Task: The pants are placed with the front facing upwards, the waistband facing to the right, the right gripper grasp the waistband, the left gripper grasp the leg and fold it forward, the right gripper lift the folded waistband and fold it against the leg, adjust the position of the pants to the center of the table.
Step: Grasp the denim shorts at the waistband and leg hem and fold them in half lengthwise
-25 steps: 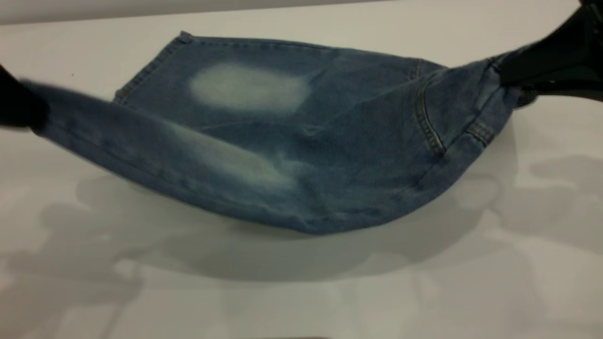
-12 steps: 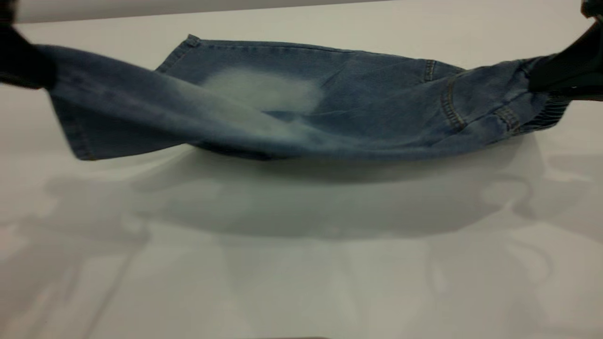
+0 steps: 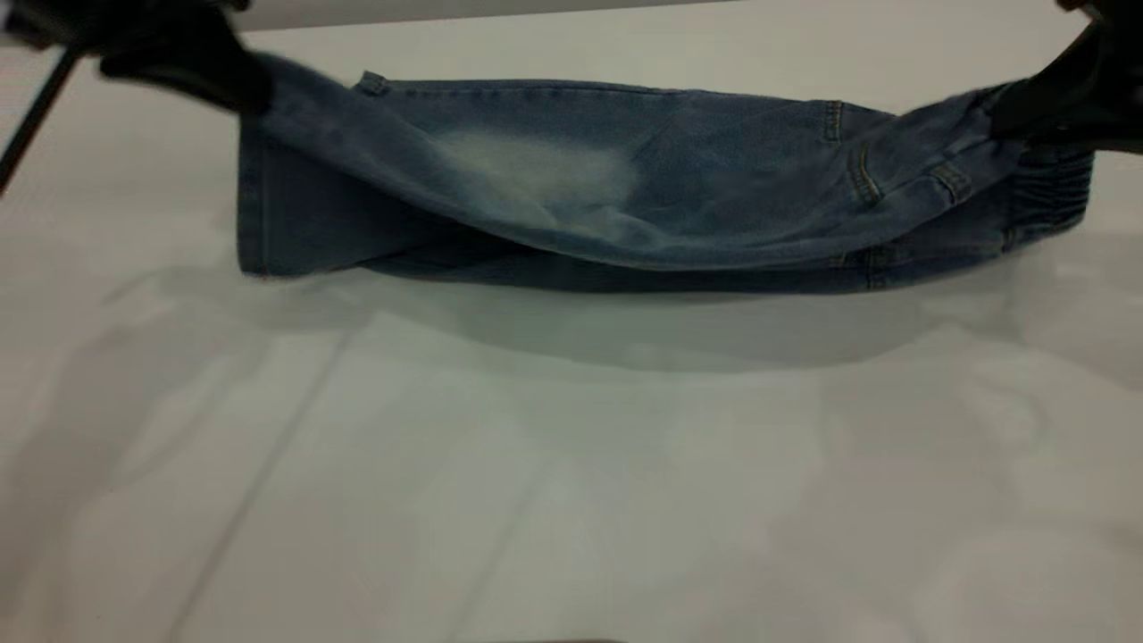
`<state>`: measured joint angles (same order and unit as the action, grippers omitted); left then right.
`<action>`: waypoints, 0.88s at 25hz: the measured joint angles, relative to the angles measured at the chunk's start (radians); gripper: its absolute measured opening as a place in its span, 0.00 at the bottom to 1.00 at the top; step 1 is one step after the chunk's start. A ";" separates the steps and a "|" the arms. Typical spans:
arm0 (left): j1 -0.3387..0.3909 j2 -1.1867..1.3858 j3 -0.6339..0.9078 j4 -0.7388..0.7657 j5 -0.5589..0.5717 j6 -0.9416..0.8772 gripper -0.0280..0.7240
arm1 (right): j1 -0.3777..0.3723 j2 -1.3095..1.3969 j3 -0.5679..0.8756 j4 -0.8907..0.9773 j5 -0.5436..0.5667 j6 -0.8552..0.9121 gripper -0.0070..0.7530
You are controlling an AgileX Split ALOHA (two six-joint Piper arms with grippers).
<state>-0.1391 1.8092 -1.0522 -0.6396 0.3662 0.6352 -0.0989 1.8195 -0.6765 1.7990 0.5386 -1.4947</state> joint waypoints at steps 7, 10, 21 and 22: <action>-0.005 0.138 -0.186 0.000 0.024 0.048 0.11 | 0.000 0.117 -0.140 0.000 -0.039 -0.004 0.06; -0.005 0.205 -0.265 0.000 0.030 0.062 0.11 | 0.000 0.151 -0.187 0.001 -0.087 -0.007 0.06; -0.005 0.384 -0.429 0.000 0.051 0.098 0.11 | 0.000 0.173 -0.253 0.010 -0.149 -0.045 0.21; -0.005 0.387 -0.431 0.000 0.057 0.099 0.11 | 0.000 0.173 -0.253 0.010 -0.150 -0.050 0.27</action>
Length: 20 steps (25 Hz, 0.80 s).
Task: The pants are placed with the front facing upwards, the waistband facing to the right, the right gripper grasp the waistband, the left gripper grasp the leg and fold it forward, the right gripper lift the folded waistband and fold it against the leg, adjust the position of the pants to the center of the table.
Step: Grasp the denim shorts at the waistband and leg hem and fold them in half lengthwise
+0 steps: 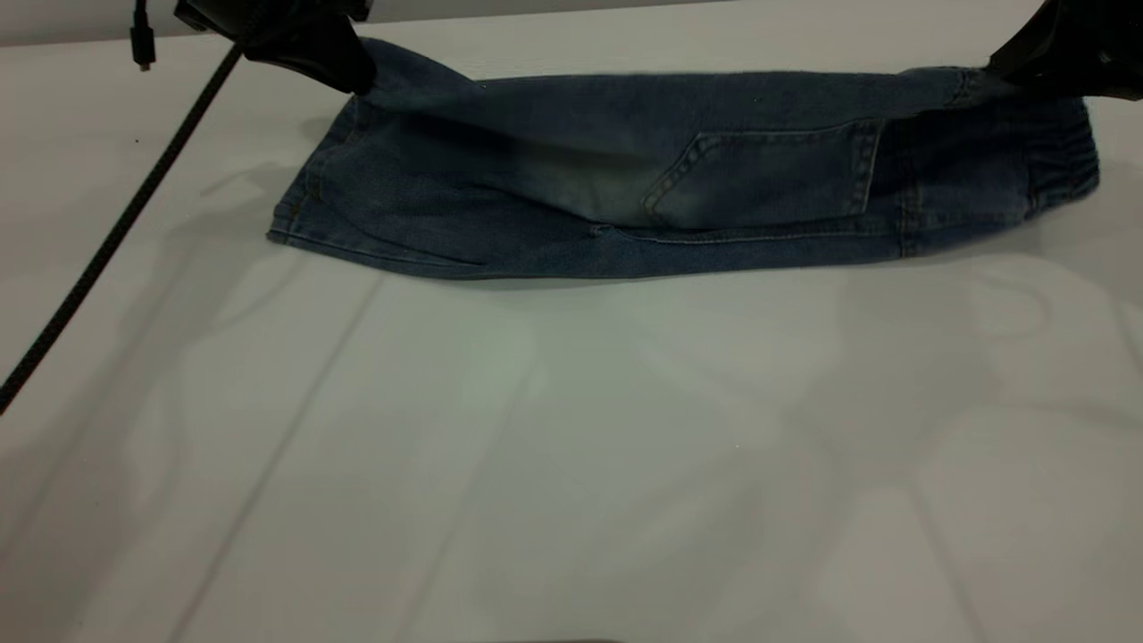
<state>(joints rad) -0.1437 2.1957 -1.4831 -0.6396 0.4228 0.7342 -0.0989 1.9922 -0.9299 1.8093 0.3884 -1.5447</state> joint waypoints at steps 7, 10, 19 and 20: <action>0.000 0.000 -0.002 0.000 -0.002 0.012 0.11 | 0.000 0.000 -0.001 0.002 0.000 -0.020 0.77; 0.000 0.000 -0.002 0.000 -0.026 0.017 0.11 | -0.001 -0.010 -0.001 0.000 0.000 -0.016 0.89; 0.000 0.006 -0.003 0.000 -0.098 0.046 0.11 | -0.002 -0.191 -0.001 -0.233 0.103 0.217 0.81; 0.000 0.011 -0.003 -0.001 -0.102 0.046 0.11 | -0.002 -0.199 -0.001 -0.271 0.131 0.259 0.80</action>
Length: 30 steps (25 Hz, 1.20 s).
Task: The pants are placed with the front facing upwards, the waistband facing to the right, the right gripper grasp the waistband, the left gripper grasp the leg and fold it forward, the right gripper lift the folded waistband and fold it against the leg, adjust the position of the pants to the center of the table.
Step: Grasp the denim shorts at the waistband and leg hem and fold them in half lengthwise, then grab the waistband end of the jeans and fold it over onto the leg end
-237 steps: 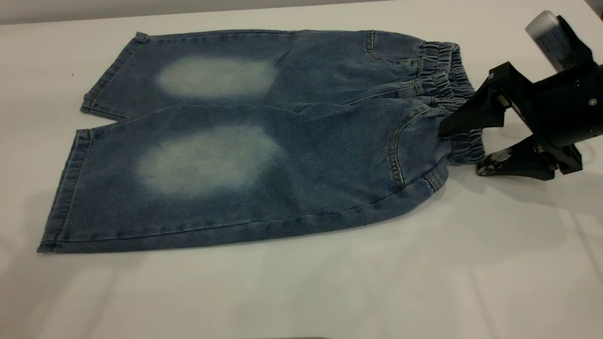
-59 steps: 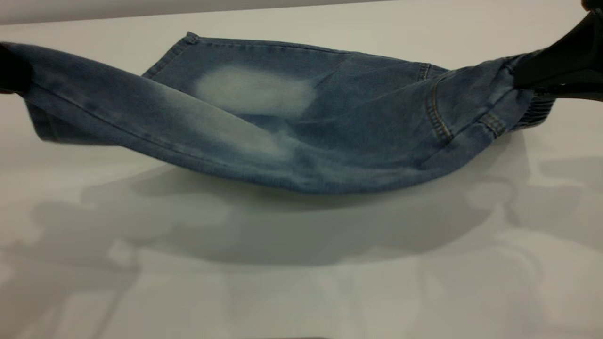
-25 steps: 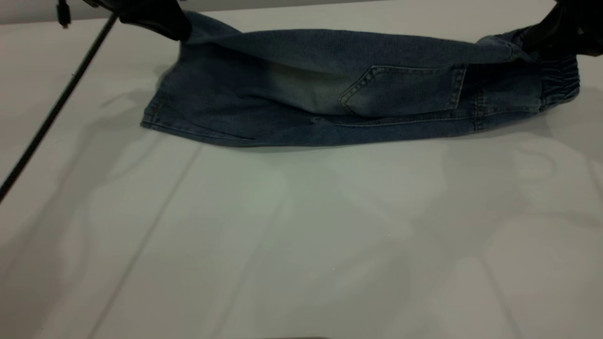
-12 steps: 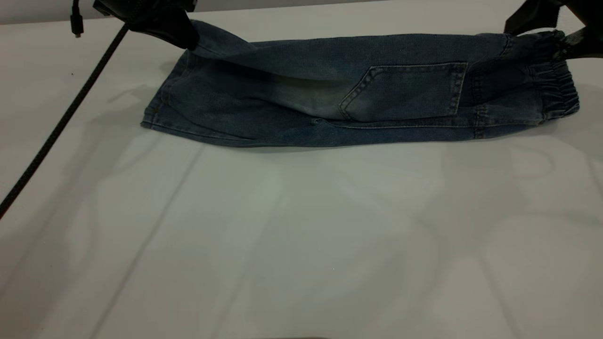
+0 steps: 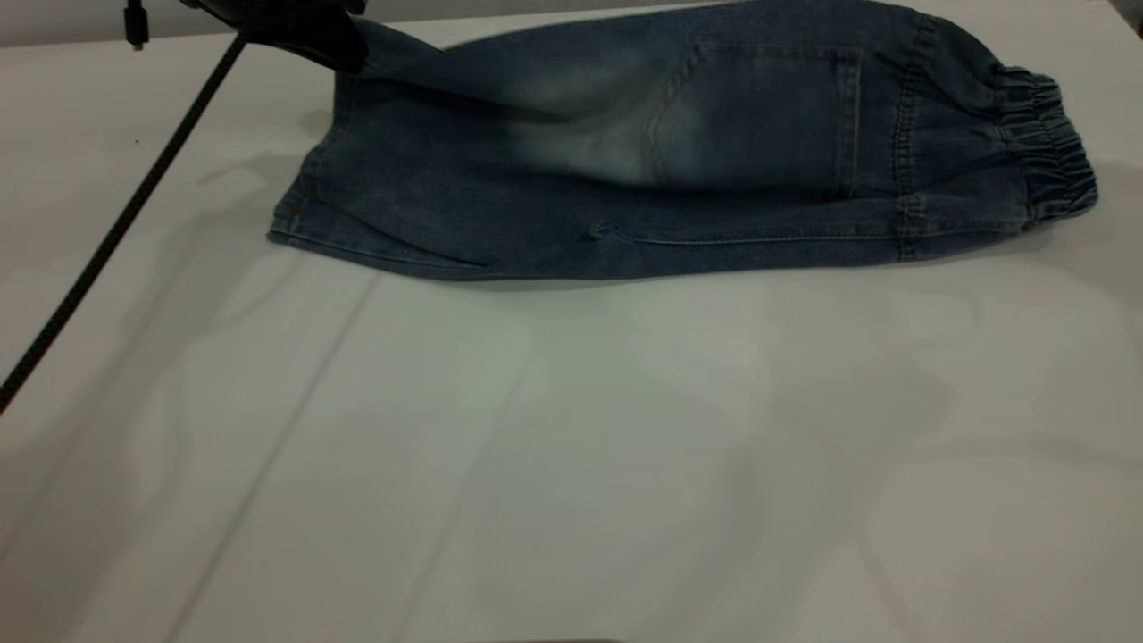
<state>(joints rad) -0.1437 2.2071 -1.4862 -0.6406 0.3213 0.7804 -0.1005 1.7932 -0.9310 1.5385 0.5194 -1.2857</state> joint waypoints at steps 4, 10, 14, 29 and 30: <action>-0.006 0.038 0.000 -0.002 -0.021 0.012 0.16 | 0.000 -0.002 0.000 -0.107 0.099 0.111 0.78; -0.006 0.048 0.000 -0.006 -0.063 0.052 0.47 | 0.000 -0.002 0.000 -0.176 0.158 0.169 0.78; -0.006 0.046 0.000 -0.006 -0.076 0.041 0.71 | 0.000 -0.002 0.000 -0.188 0.158 0.211 0.78; -0.006 -0.021 -0.208 0.084 0.319 -0.140 0.82 | -0.014 0.019 0.105 -0.431 0.037 0.512 0.78; -0.006 -0.021 -0.211 0.093 0.342 -0.150 0.82 | -0.014 0.033 0.106 -0.423 0.026 0.512 0.78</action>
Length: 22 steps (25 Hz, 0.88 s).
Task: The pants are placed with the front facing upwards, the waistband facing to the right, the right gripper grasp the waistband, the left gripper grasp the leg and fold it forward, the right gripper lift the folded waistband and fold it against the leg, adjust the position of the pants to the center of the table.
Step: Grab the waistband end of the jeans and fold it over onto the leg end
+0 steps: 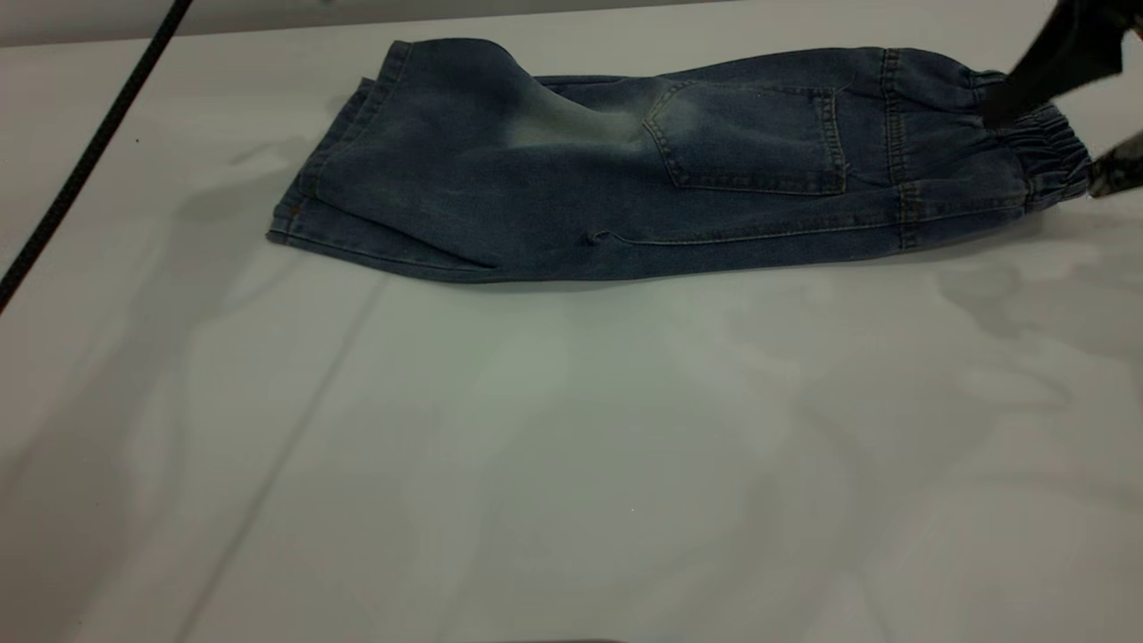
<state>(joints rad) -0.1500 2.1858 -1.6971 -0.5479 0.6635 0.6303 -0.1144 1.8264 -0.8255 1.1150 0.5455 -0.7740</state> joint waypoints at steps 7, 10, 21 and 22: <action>0.000 0.000 -0.003 0.024 0.108 -0.033 0.82 | -0.017 0.159 0.000 0.207 -0.053 -0.157 0.78; 0.000 0.000 -0.005 0.024 0.122 -0.034 0.82 | -0.058 0.220 -0.001 0.362 -0.036 -0.305 0.78; 0.000 0.000 -0.006 0.025 0.136 -0.036 0.82 | -0.231 0.374 -0.044 0.681 0.182 -0.607 0.78; 0.000 0.000 -0.006 0.025 0.136 -0.036 0.82 | -0.231 0.393 -0.060 0.682 0.191 -0.610 0.78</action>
<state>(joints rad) -0.1500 2.1858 -1.7029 -0.5230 0.7992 0.5941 -0.3457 2.2194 -0.8858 1.7974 0.7366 -1.3836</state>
